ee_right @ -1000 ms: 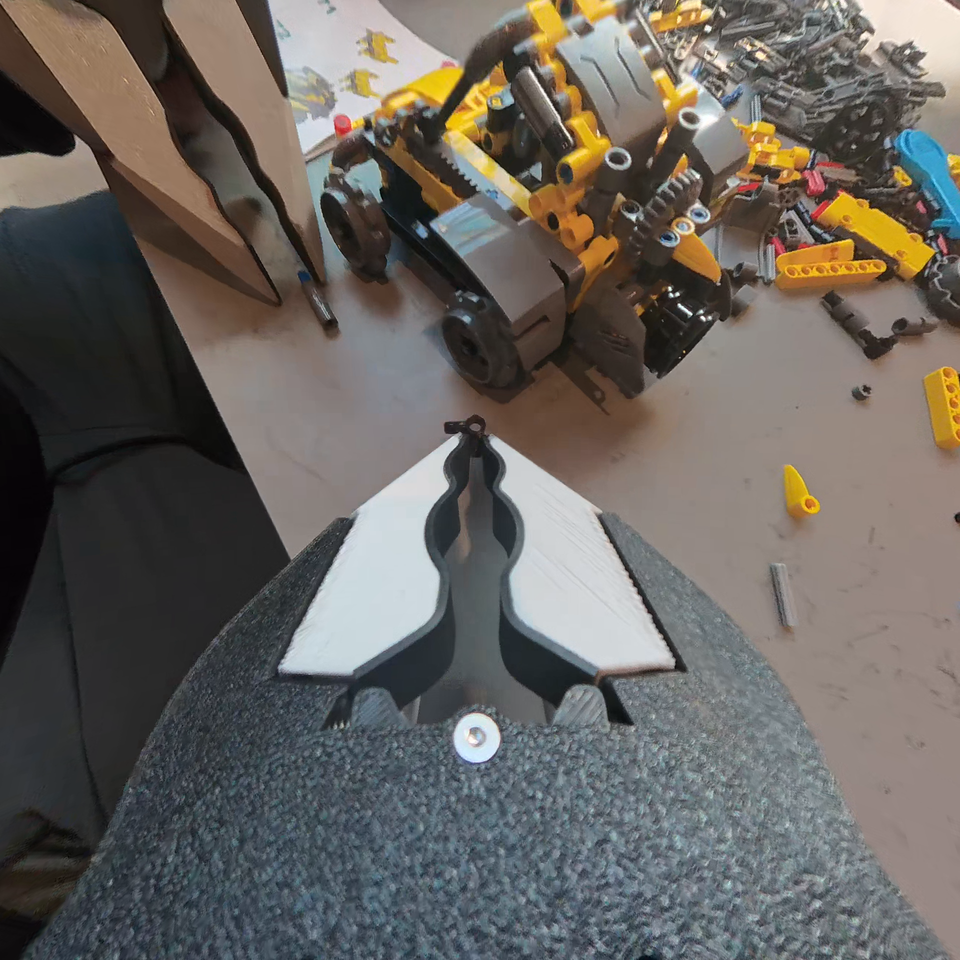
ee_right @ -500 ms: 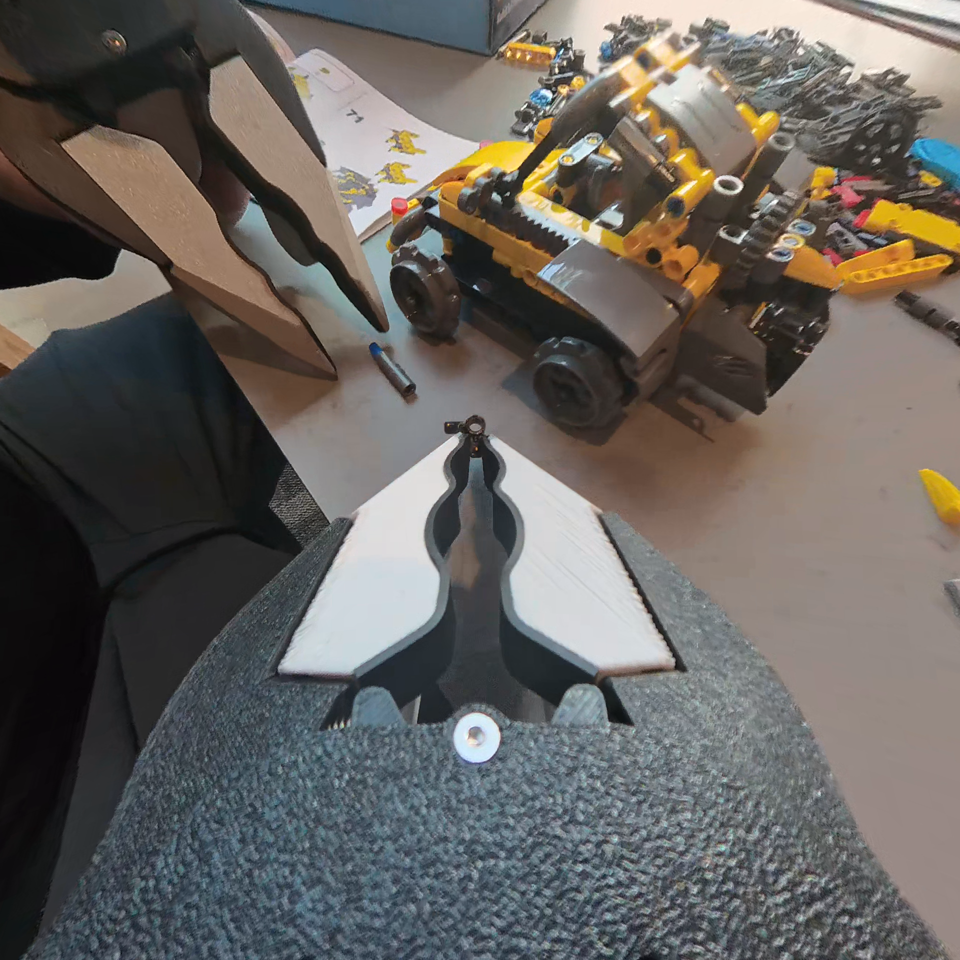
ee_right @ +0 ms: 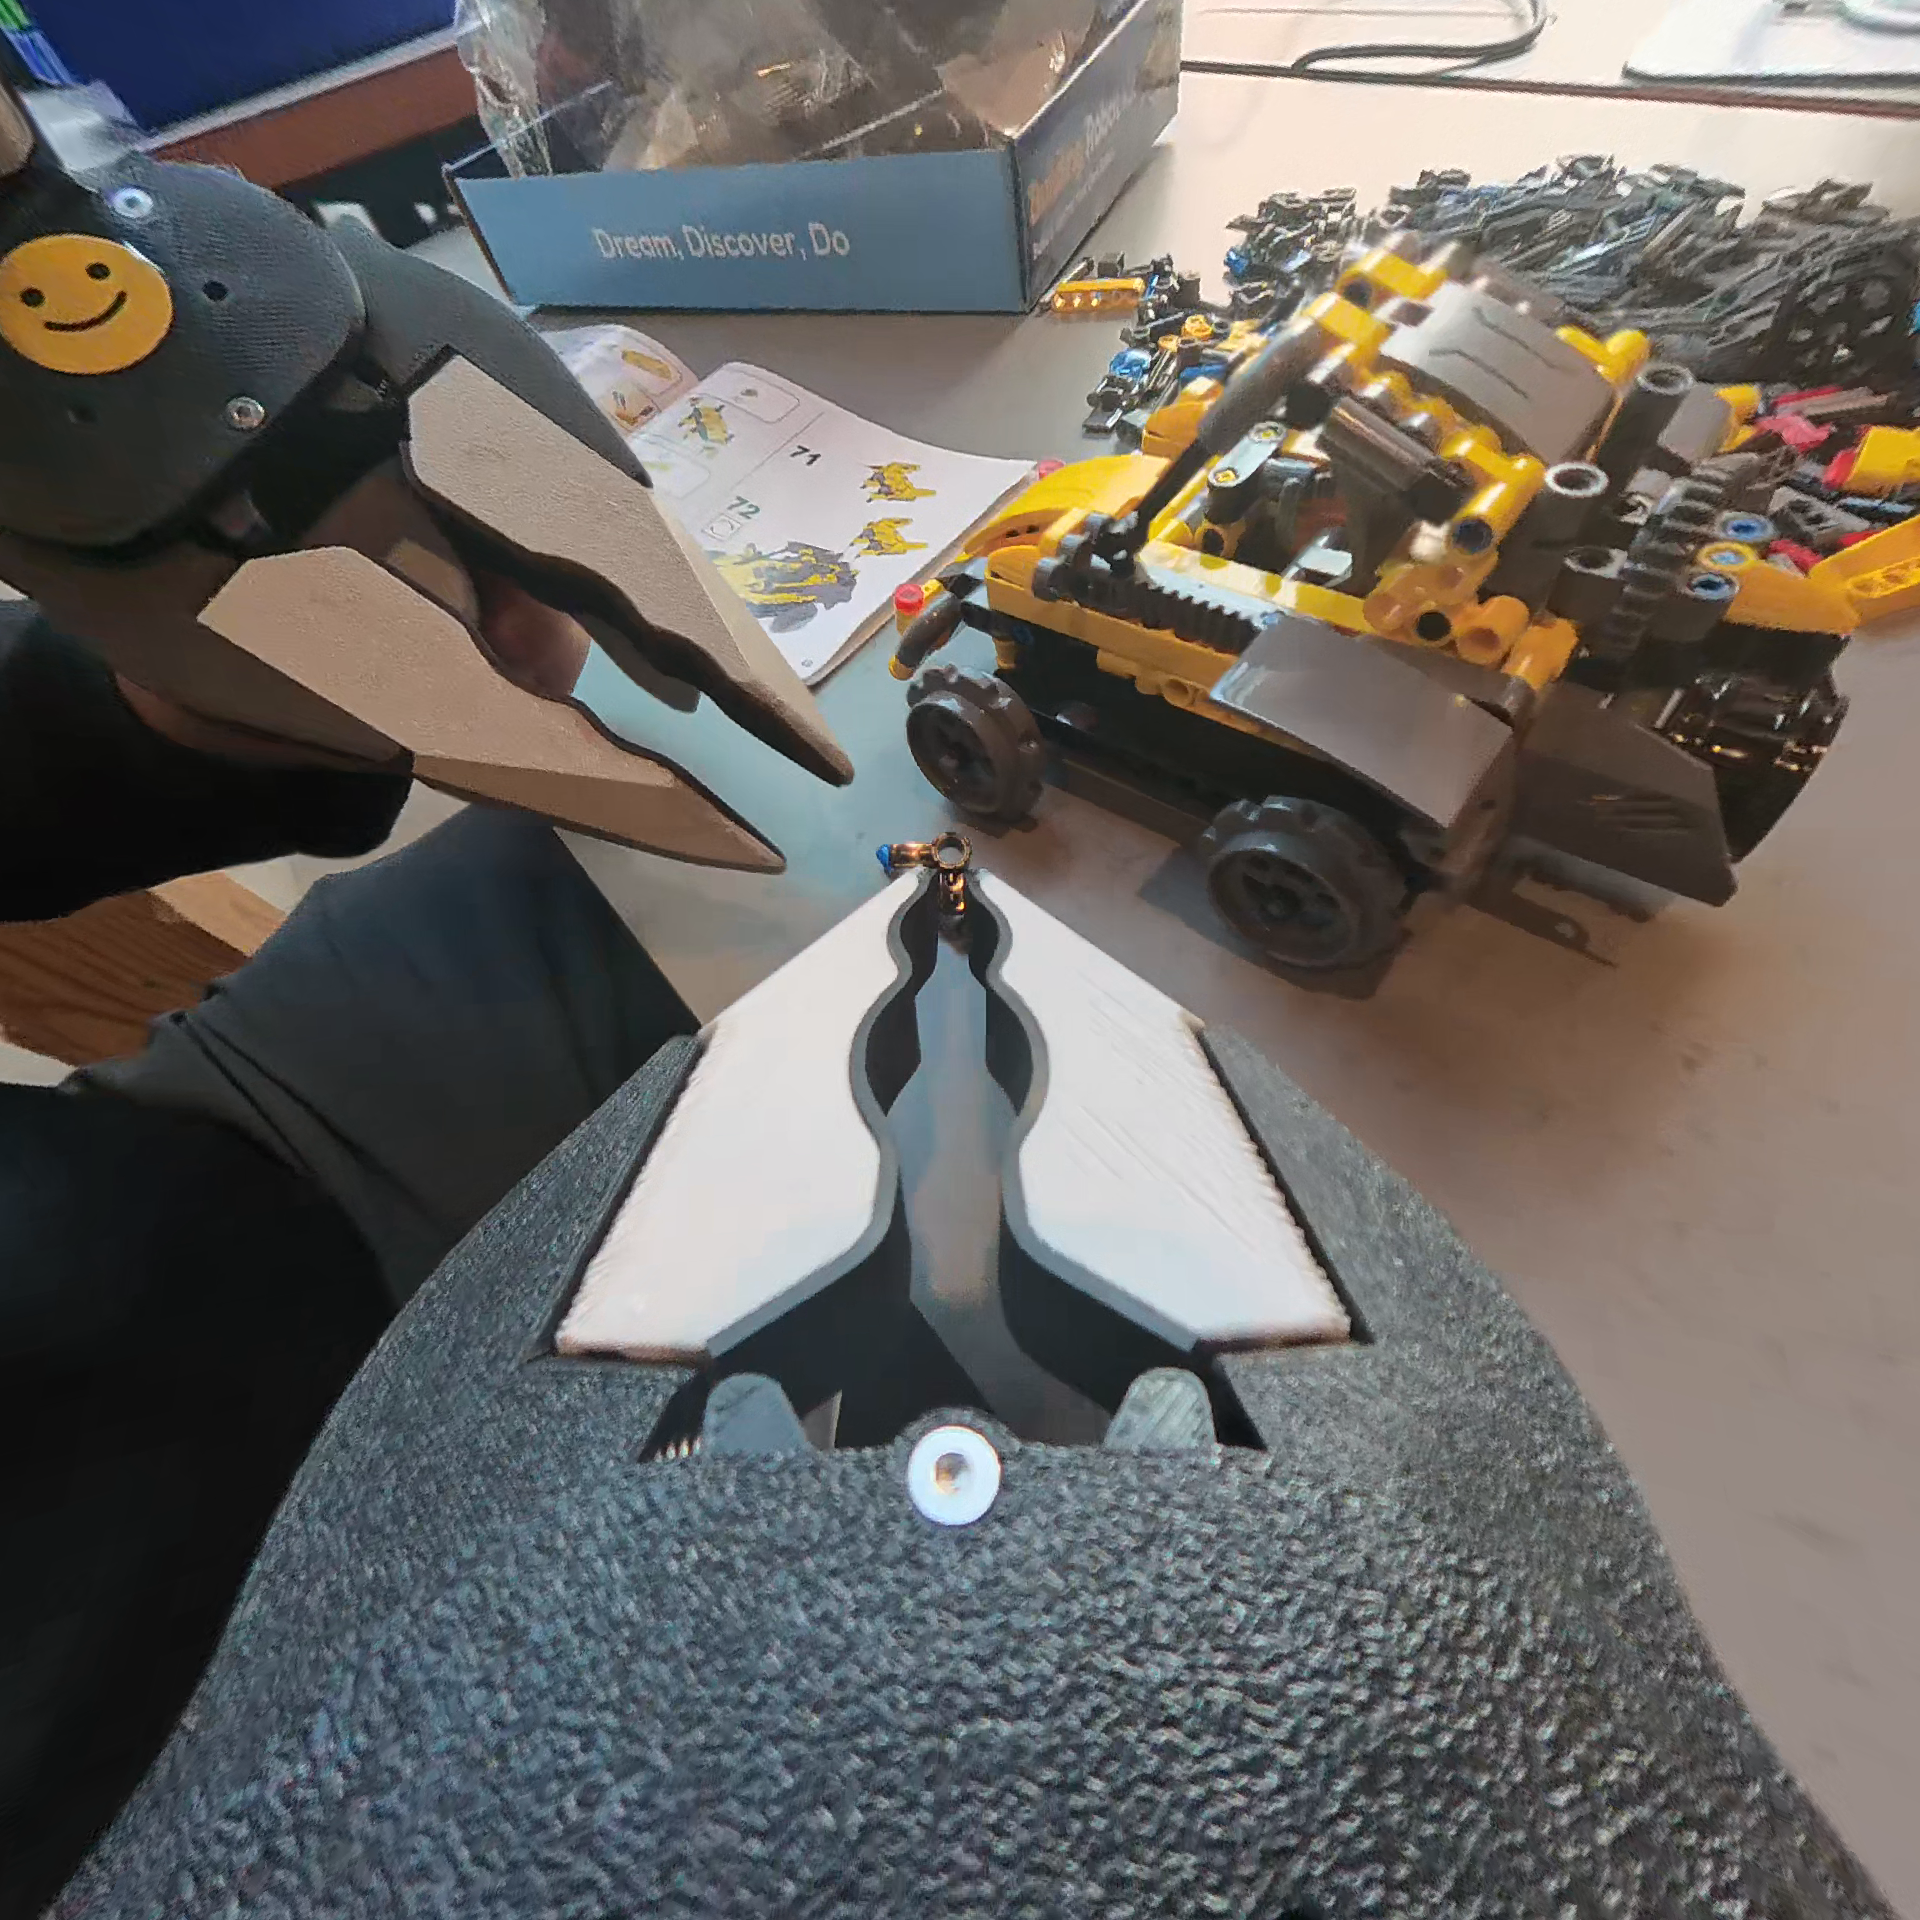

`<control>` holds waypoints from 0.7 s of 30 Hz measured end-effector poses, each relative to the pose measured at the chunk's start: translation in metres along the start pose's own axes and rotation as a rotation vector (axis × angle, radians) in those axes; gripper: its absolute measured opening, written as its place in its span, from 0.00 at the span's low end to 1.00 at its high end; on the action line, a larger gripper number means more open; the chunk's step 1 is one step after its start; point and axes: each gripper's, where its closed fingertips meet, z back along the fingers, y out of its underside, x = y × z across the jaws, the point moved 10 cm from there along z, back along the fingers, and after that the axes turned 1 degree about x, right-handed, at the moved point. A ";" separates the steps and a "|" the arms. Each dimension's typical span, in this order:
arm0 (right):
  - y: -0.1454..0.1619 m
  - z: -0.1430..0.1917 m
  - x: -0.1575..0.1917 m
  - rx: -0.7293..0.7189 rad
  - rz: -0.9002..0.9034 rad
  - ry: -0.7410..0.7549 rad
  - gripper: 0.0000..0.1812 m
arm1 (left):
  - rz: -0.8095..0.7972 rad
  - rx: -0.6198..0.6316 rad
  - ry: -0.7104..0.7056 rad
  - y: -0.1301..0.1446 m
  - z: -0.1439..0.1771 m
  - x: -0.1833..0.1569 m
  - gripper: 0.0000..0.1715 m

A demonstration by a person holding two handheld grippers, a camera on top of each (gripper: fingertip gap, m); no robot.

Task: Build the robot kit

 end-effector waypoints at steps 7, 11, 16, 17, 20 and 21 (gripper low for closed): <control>-0.005 -0.009 0.023 -0.013 0.102 0.041 0.01 | -0.016 -0.004 -0.029 -0.003 -0.003 -0.003 0.07; -0.004 -0.009 0.024 -0.031 0.118 0.060 0.01 | -0.059 0.002 -0.061 -0.002 -0.003 -0.005 0.06; -0.003 -0.007 0.029 -0.052 0.270 0.118 0.01 | -0.024 -0.003 -0.020 -0.001 0.000 -0.003 0.03; -0.003 -0.006 0.031 -0.063 0.308 0.134 0.01 | -0.001 -0.001 0.015 0.000 0.001 -0.002 0.02; -0.007 -0.001 0.038 -0.120 0.405 0.156 0.01 | 0.084 -0.028 0.104 -0.001 0.004 0.000 0.03; -0.008 0.001 0.042 -0.138 0.439 0.152 0.01 | 0.117 -0.037 0.143 -0.002 0.005 0.001 0.03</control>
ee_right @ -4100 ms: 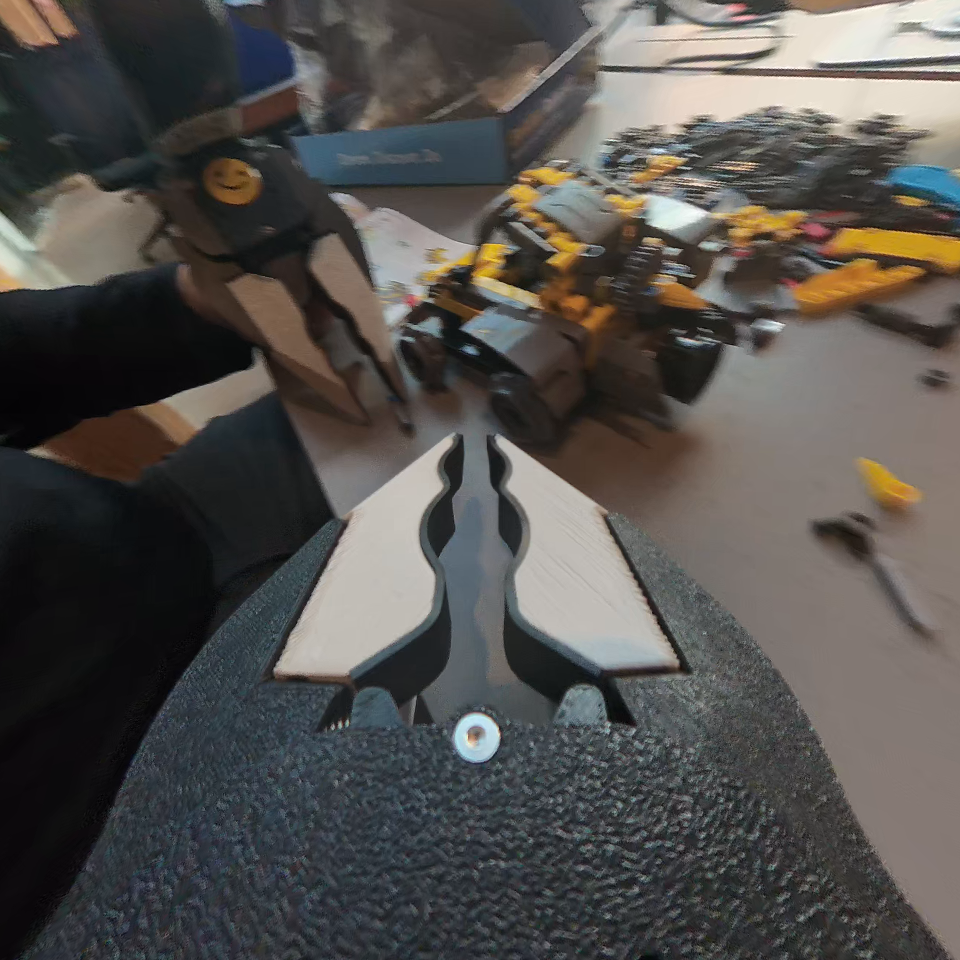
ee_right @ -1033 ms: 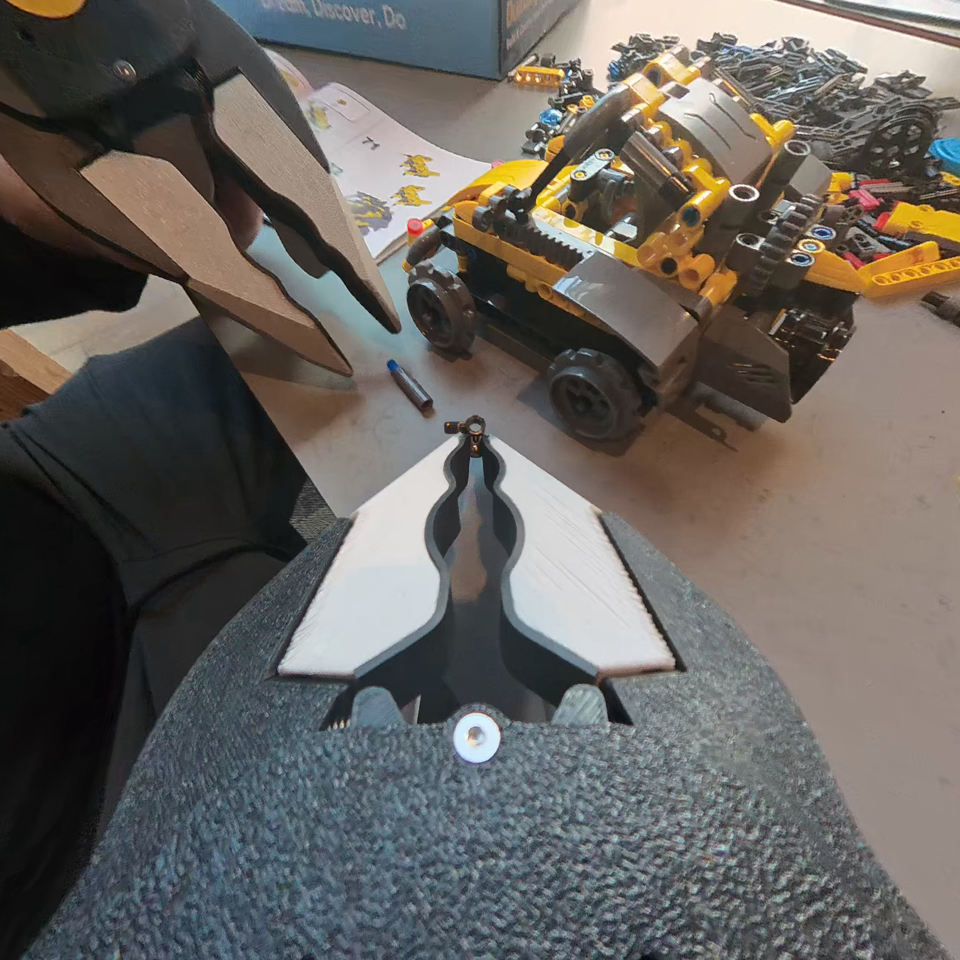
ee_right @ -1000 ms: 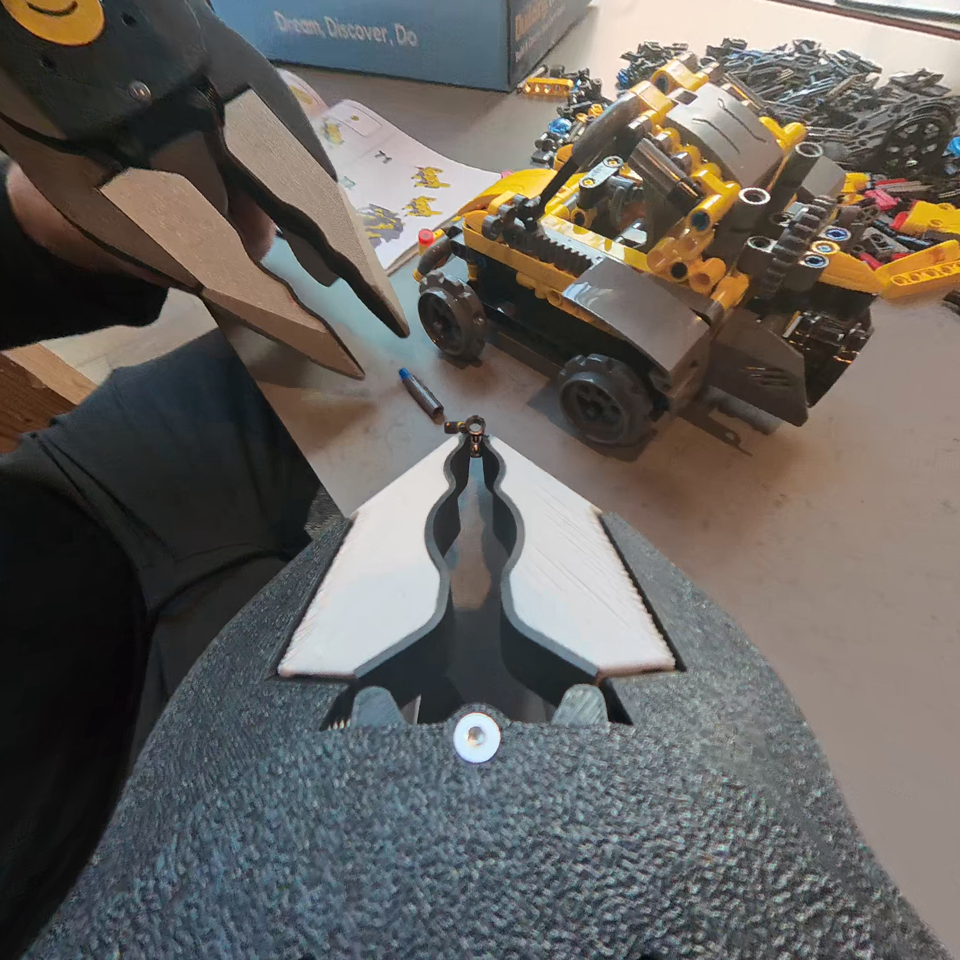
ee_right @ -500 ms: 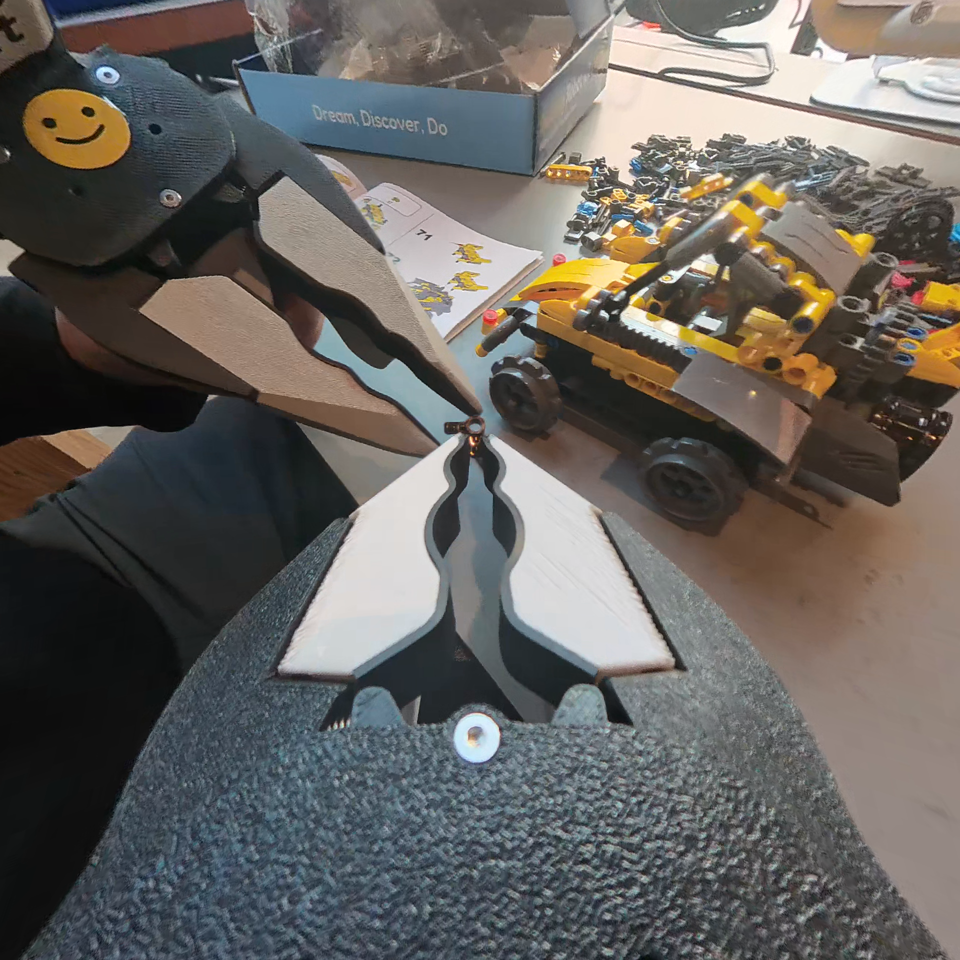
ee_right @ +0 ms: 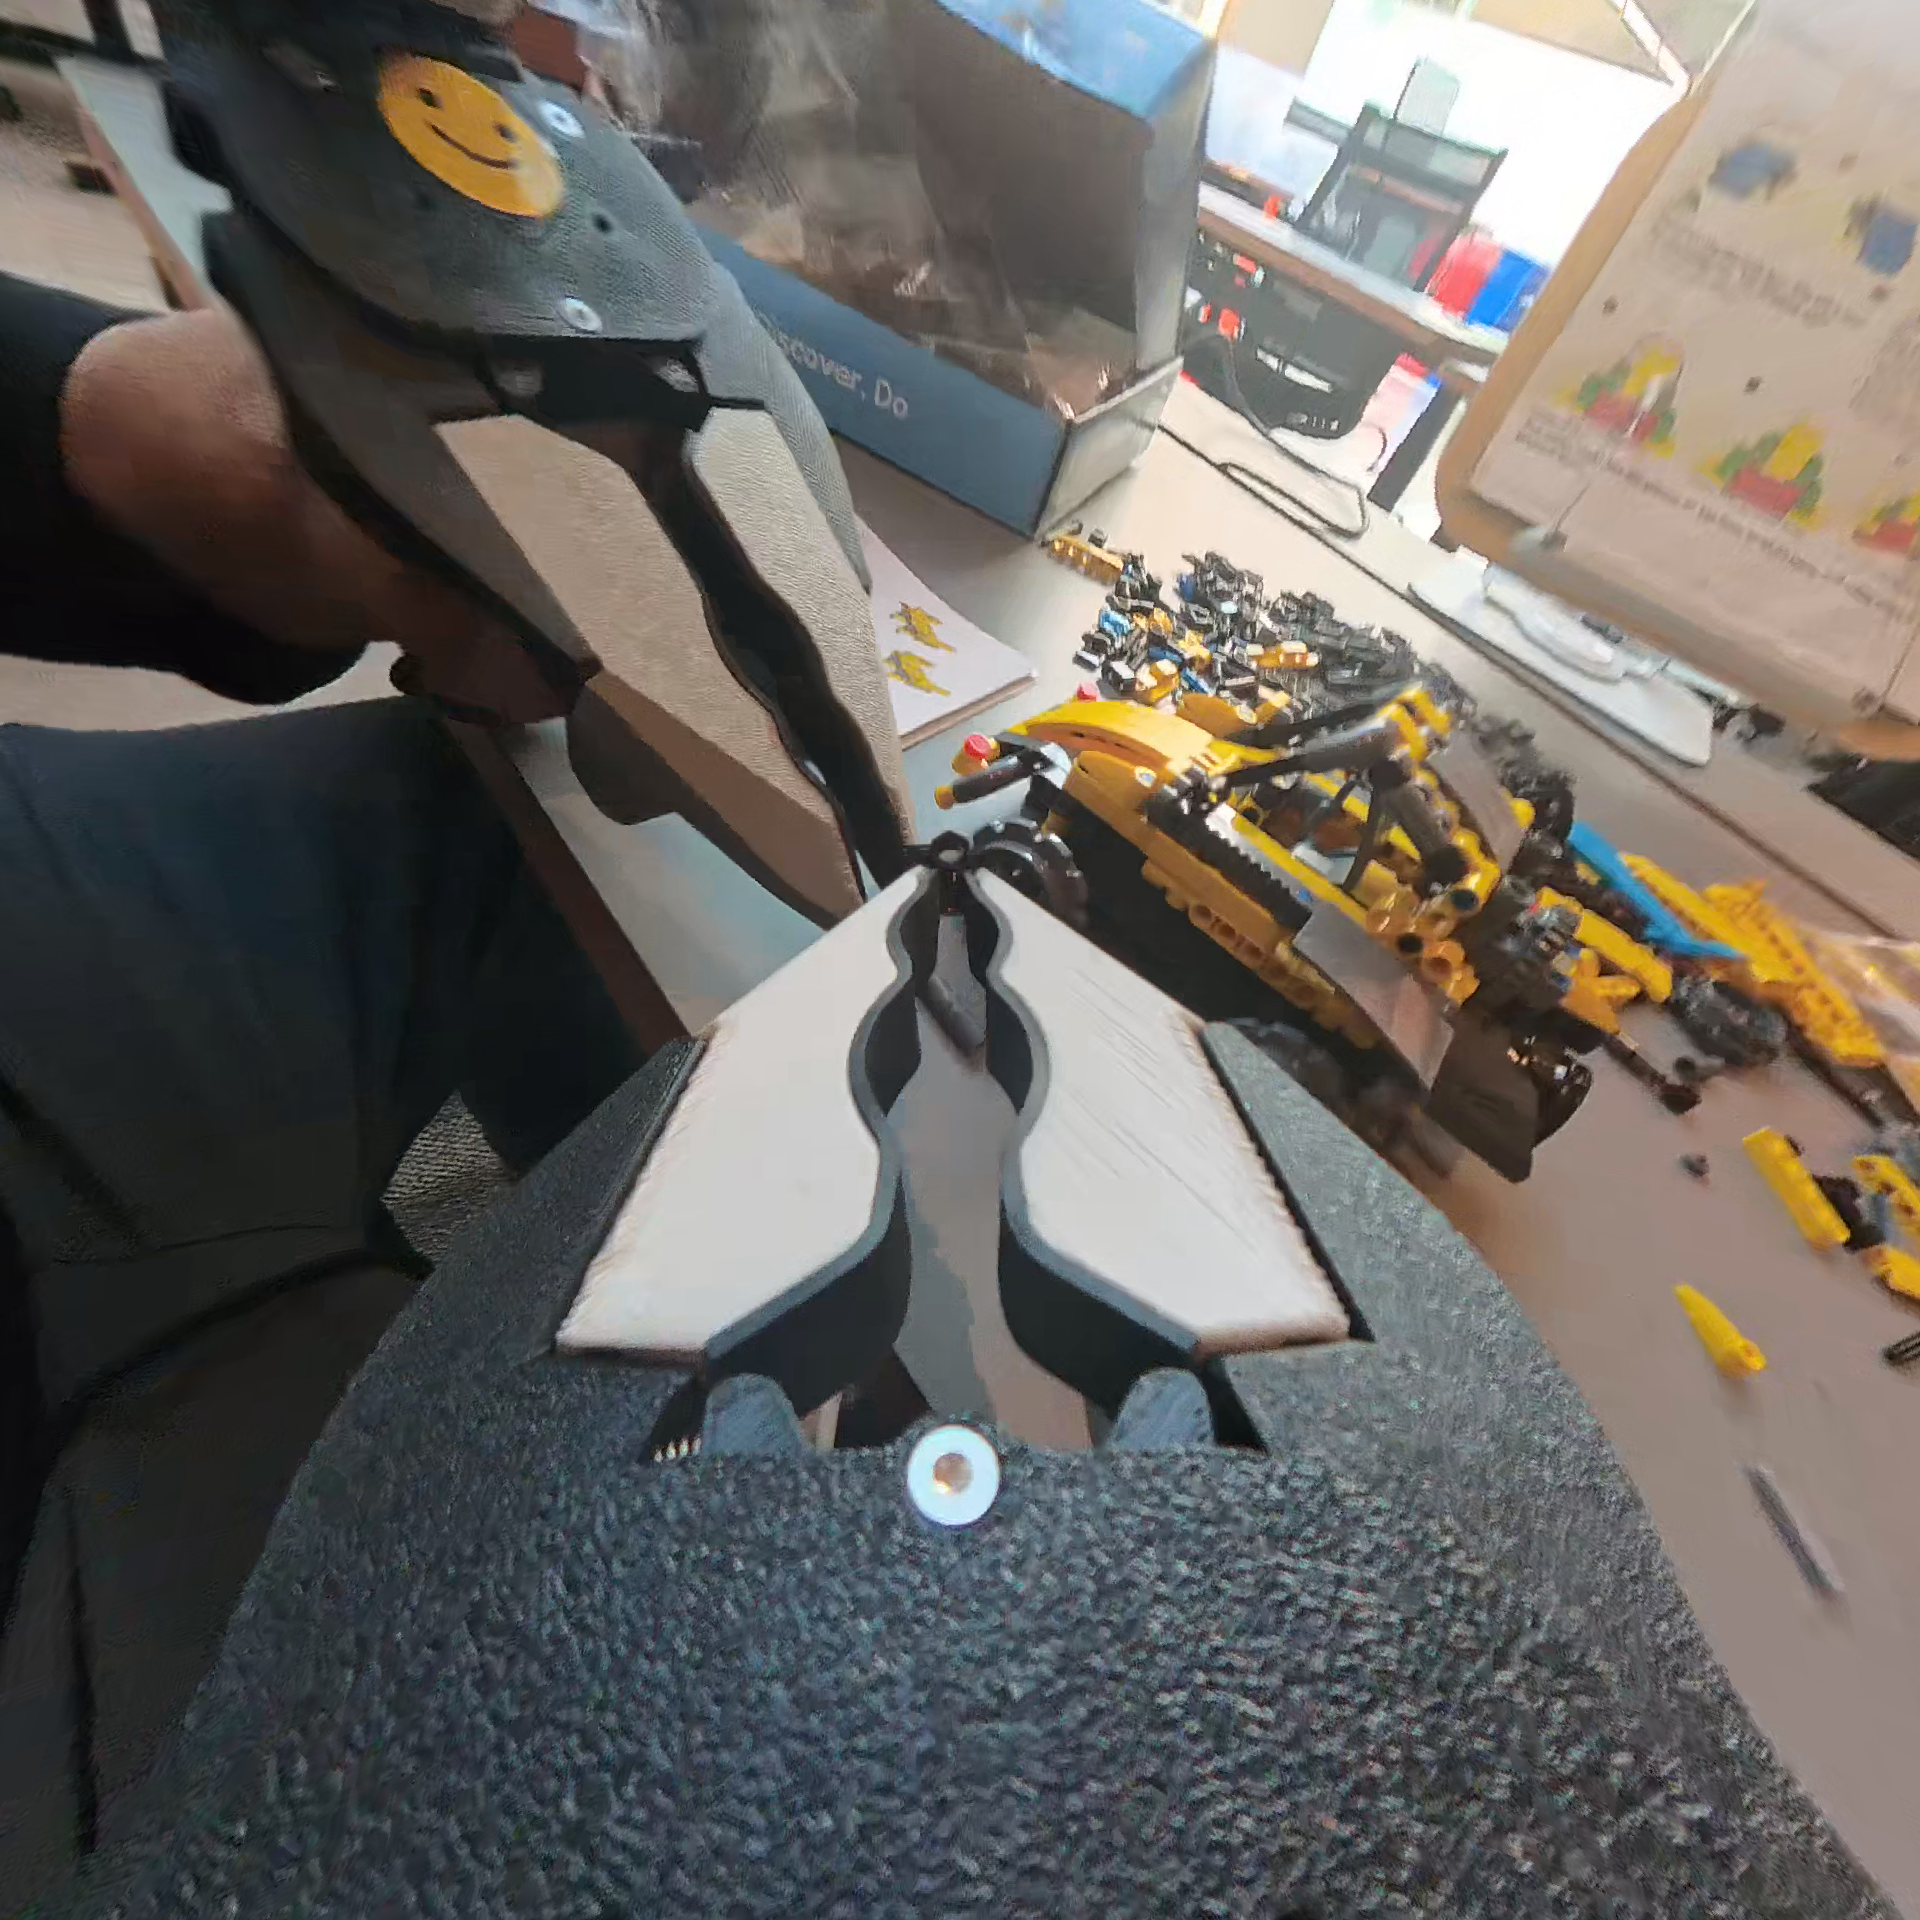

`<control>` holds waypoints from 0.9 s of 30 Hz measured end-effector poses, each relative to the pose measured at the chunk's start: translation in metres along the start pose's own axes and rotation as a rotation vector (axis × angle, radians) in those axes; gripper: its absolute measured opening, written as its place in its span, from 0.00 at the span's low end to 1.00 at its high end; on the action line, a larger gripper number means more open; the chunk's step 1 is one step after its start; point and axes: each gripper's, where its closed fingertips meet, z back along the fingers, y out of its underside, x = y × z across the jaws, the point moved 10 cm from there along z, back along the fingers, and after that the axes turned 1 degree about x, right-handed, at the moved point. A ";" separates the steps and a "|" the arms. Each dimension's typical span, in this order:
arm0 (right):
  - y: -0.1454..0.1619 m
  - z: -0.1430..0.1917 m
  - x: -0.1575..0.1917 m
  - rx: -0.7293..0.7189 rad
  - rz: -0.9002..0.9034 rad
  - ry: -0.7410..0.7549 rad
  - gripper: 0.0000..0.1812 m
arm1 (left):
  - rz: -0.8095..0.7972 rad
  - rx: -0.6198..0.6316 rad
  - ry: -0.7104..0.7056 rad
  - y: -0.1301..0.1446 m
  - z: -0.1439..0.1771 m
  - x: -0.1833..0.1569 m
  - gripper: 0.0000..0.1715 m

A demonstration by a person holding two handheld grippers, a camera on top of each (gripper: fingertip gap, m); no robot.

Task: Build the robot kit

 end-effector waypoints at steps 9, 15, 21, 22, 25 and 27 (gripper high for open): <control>-0.008 0.007 0.009 -0.073 0.180 0.078 0.01 | 0.141 -0.100 0.174 -0.005 0.015 0.011 0.01; -0.010 0.008 0.016 -0.068 0.287 0.124 0.01 | 0.221 -0.137 0.267 -0.005 0.015 0.014 0.03; -0.011 0.009 0.020 -0.060 0.373 0.172 0.01 | 0.240 -0.153 0.276 -0.004 0.015 0.014 0.00; -0.011 0.009 0.021 -0.059 0.377 0.173 0.01 | 0.237 -0.149 0.274 -0.005 0.015 0.014 0.00; -0.010 0.008 0.021 -0.050 0.391 0.167 0.01 | 0.199 -0.133 0.247 -0.004 0.015 0.014 0.00; -0.009 0.006 0.021 -0.035 0.382 0.133 0.01 | 0.135 -0.094 0.216 -0.003 0.015 0.012 0.00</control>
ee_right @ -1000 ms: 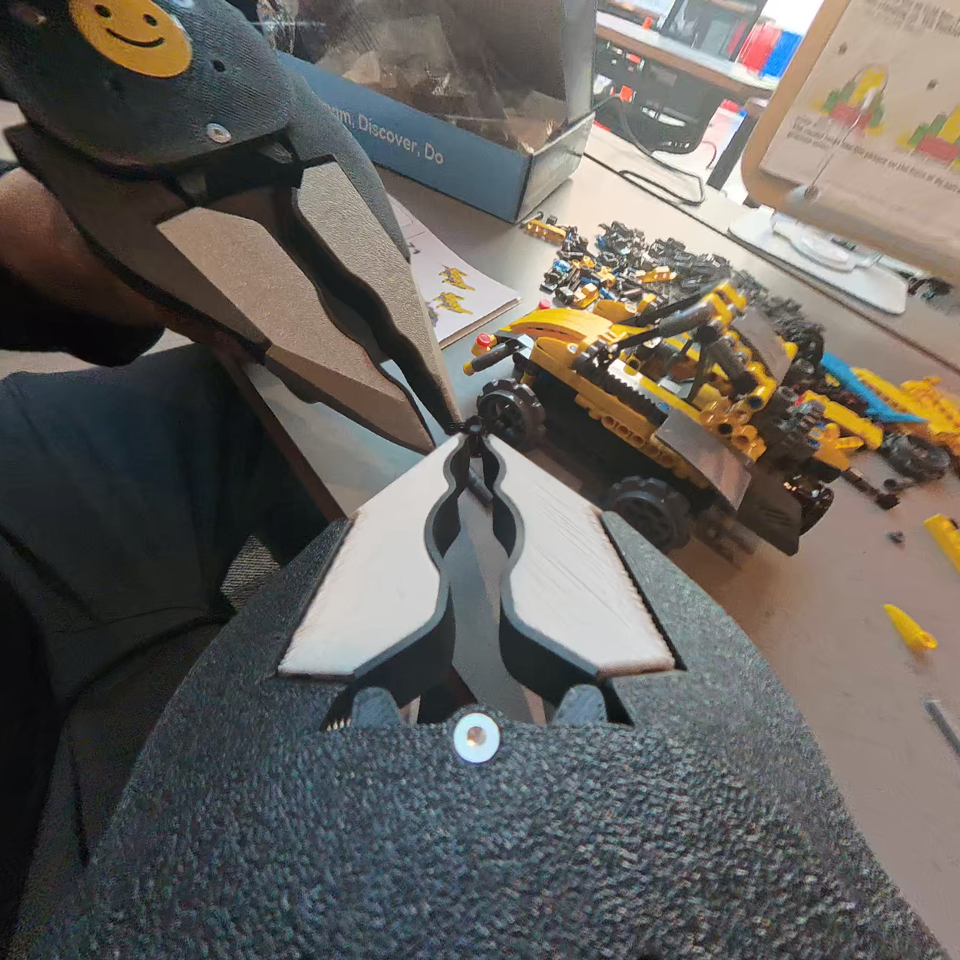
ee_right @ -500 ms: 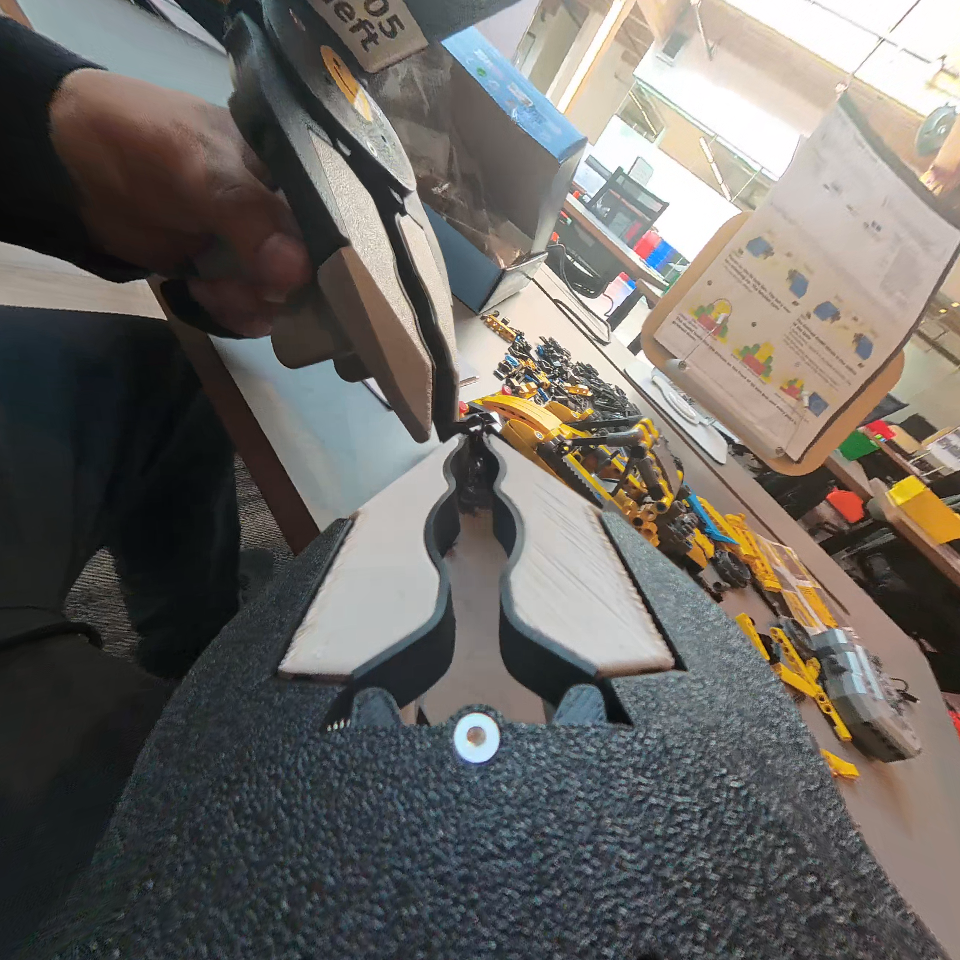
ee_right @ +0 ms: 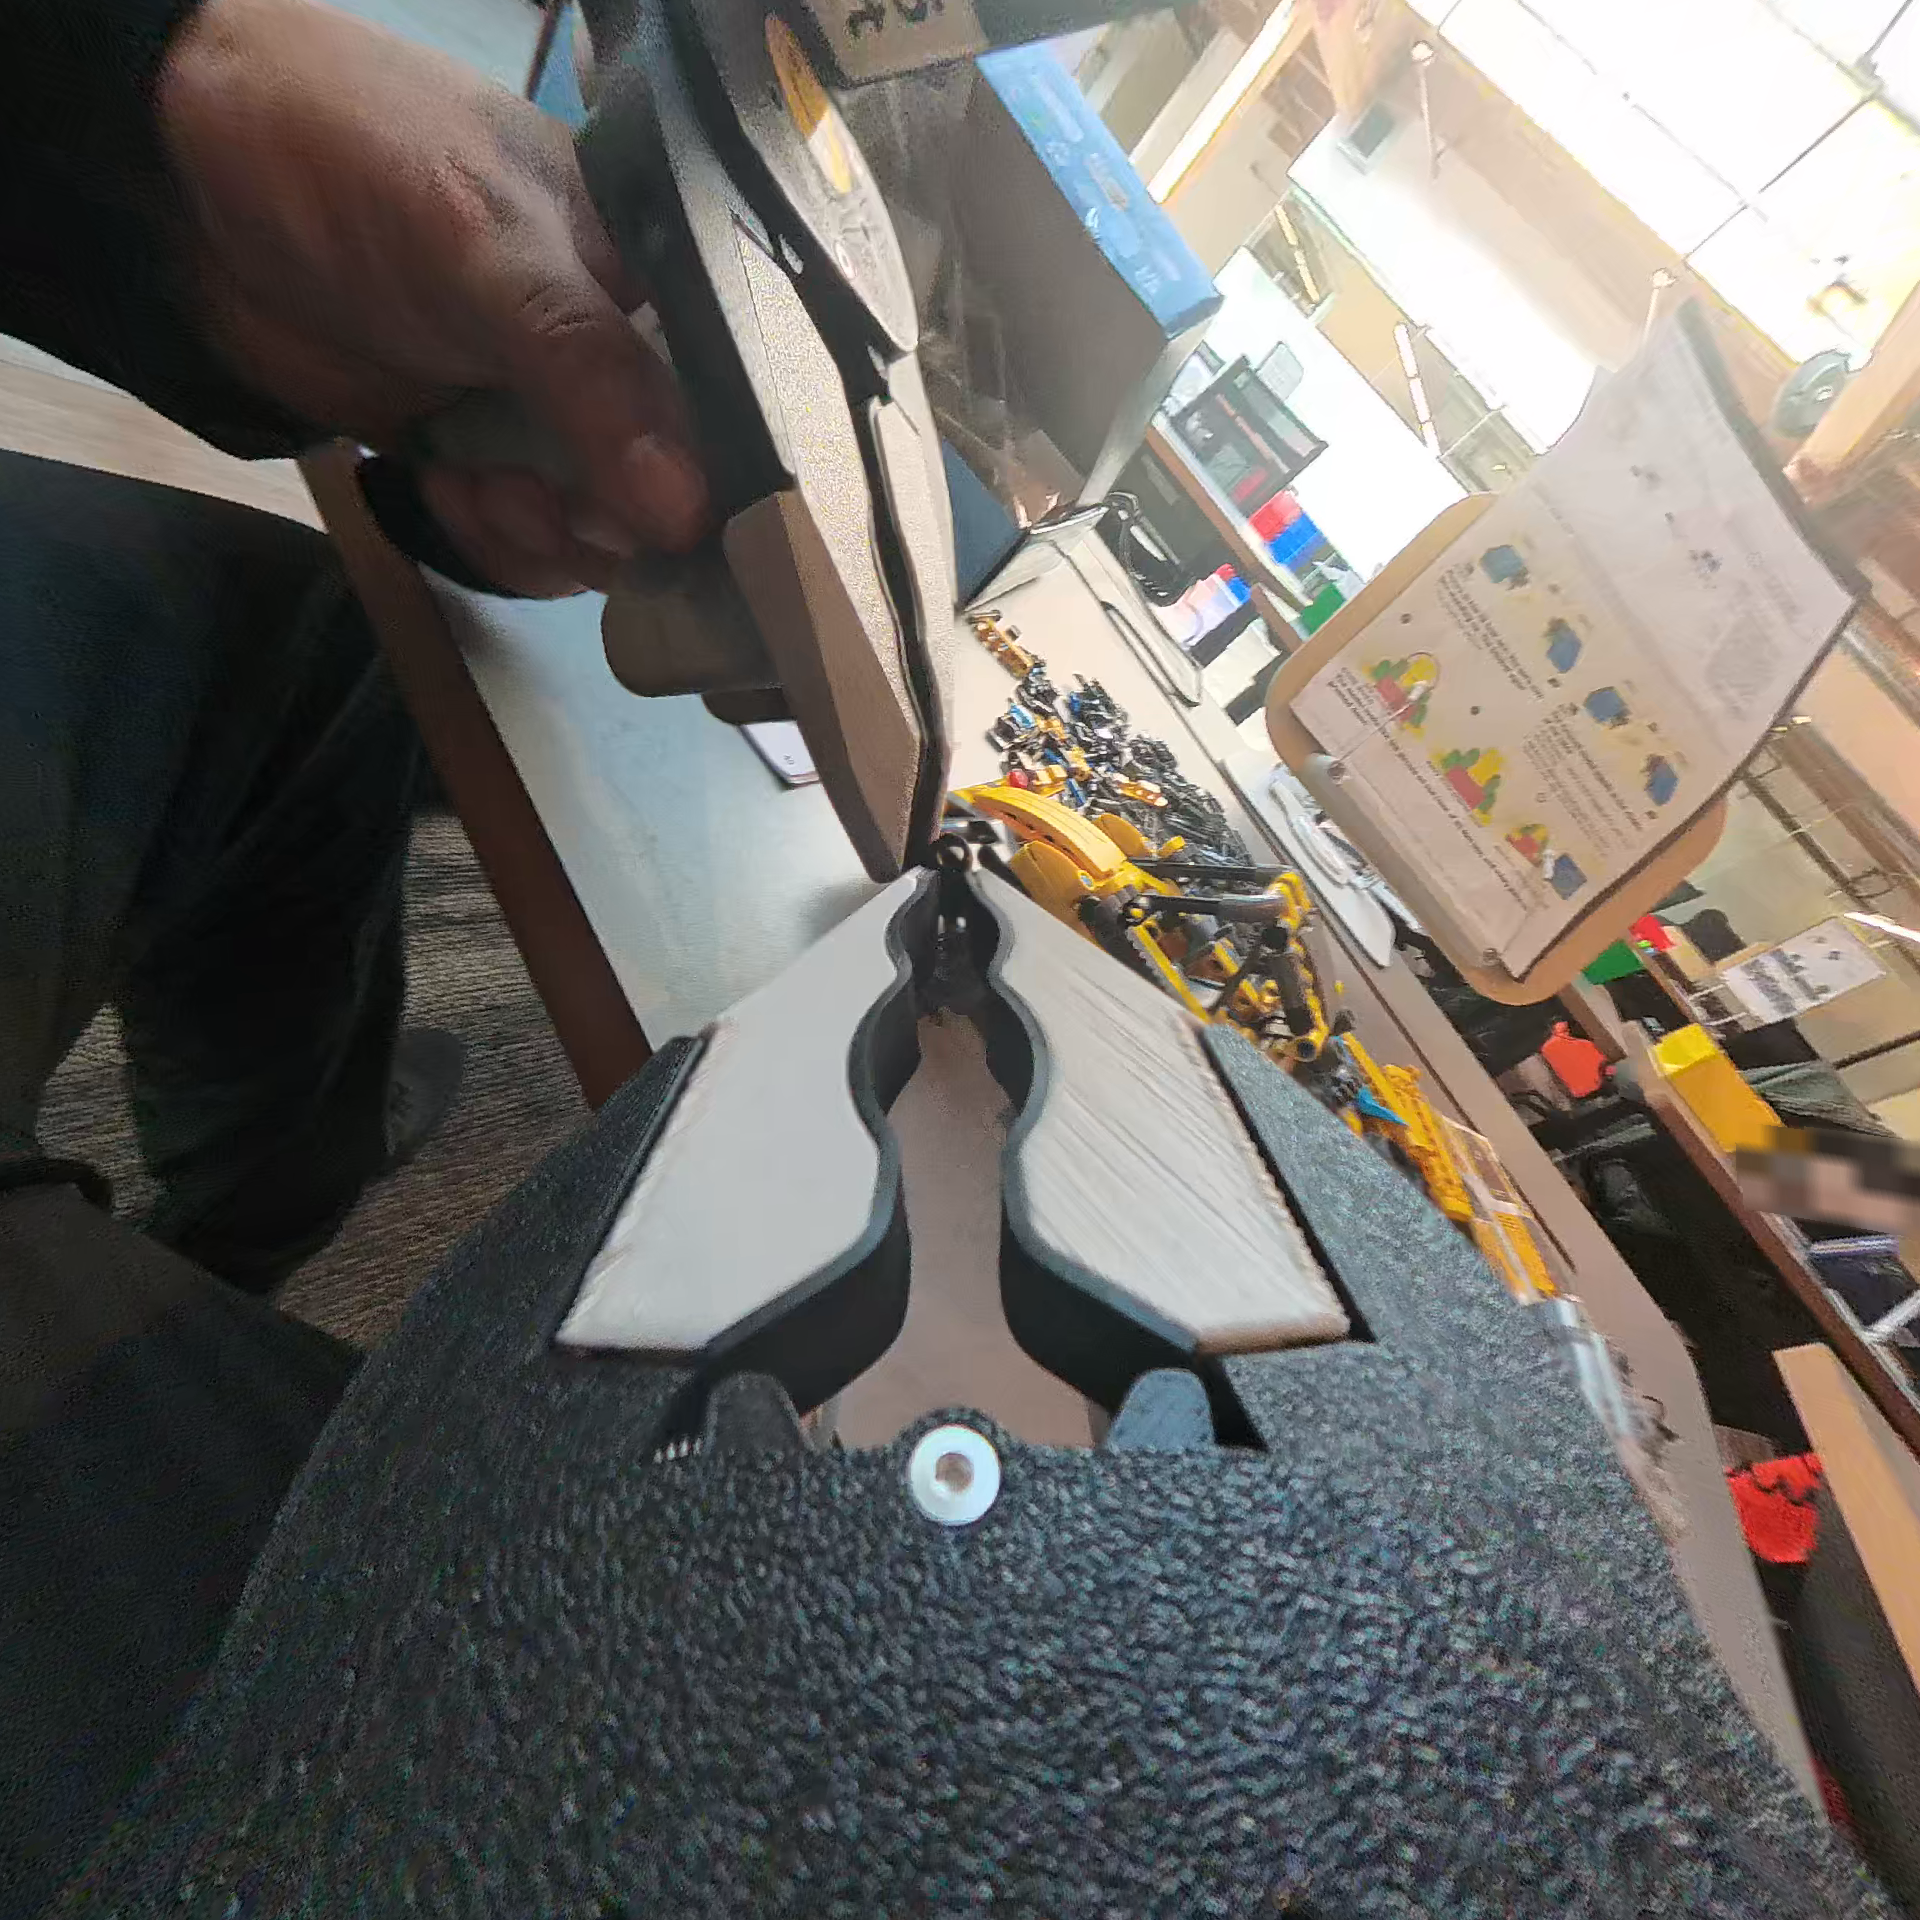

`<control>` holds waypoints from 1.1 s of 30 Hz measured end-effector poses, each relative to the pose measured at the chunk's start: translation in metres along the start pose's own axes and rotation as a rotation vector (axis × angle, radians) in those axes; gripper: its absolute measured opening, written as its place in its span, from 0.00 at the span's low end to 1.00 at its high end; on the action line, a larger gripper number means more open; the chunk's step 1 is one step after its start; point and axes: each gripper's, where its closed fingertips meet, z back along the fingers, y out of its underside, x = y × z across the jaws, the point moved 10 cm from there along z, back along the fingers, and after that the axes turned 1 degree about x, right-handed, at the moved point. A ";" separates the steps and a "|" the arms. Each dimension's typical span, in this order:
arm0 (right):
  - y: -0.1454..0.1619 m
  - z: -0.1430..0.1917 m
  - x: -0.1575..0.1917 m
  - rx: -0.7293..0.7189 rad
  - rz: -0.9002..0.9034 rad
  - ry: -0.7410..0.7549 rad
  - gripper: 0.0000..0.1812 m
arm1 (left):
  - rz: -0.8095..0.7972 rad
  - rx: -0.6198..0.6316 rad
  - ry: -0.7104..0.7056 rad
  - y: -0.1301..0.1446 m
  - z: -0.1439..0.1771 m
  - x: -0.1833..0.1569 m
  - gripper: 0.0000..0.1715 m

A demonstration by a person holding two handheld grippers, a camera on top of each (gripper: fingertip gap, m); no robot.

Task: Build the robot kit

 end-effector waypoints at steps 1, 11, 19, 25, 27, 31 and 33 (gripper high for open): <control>0.000 -0.001 -0.001 0.002 -0.025 -0.036 0.01 | -0.041 0.030 -0.018 0.000 0.000 -0.001 0.00; 0.013 -0.001 -0.011 -0.035 -0.370 -0.394 0.10 | -0.468 0.241 -0.113 0.011 -0.004 -0.020 0.00; 0.011 0.001 -0.002 -0.013 -0.322 -0.488 0.06 | -0.642 0.233 -0.091 0.017 -0.006 -0.033 0.00; 0.009 0.002 -0.002 -0.004 -0.296 -0.488 0.03 | -0.667 0.236 -0.098 0.018 -0.006 -0.034 0.00; 0.008 0.003 -0.001 -0.006 -0.278 -0.485 0.03 | -0.669 0.234 -0.093 0.018 -0.006 -0.034 0.00; 0.007 0.004 0.001 0.009 -0.263 -0.500 0.05 | -0.680 0.251 -0.086 0.019 -0.007 -0.036 0.00; 0.008 0.003 0.001 0.011 -0.263 -0.501 0.03 | -0.680 0.255 -0.083 0.019 -0.007 -0.036 0.00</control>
